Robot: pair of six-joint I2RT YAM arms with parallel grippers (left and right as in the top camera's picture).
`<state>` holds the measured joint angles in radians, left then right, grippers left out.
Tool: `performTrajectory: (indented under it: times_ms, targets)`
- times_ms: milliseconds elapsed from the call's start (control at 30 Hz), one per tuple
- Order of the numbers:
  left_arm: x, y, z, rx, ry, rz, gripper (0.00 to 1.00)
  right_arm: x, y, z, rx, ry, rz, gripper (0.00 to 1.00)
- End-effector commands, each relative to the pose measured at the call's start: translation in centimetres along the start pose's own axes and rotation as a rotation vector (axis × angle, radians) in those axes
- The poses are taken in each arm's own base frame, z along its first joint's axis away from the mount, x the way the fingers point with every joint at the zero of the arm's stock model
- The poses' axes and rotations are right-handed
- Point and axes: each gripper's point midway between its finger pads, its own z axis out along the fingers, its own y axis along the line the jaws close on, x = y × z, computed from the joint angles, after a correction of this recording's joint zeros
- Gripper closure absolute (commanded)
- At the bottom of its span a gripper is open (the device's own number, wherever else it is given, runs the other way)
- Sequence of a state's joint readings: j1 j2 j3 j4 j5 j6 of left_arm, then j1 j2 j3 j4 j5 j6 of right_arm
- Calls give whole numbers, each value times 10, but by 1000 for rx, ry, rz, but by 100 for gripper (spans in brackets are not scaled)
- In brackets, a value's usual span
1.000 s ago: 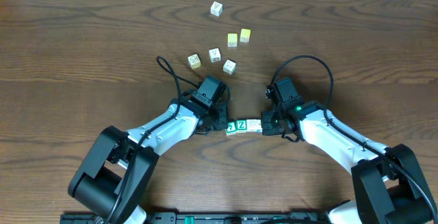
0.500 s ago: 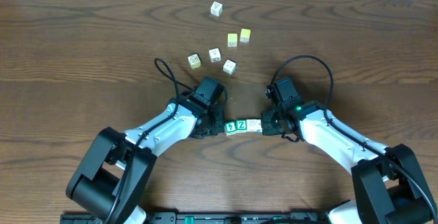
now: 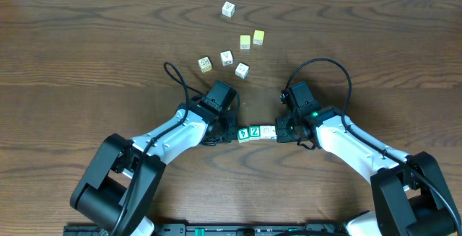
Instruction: Lift 4 blocks
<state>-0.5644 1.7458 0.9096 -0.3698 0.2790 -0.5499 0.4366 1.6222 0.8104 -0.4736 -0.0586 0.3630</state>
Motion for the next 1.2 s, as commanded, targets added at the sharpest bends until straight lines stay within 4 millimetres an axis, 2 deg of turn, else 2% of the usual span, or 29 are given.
performTrajectory:
  times_ms: [0,367,1167]
  targets:
    - [6,-4,4,39,32,-5,93,0,-3,2,11,3,8,99]
    - [8,-7,4,53,43,-4,92,0,-3,2,11,2,8,99]
    - [-7,-17,4,94,-15,14,93,0,-3,2,11,2,8,99]
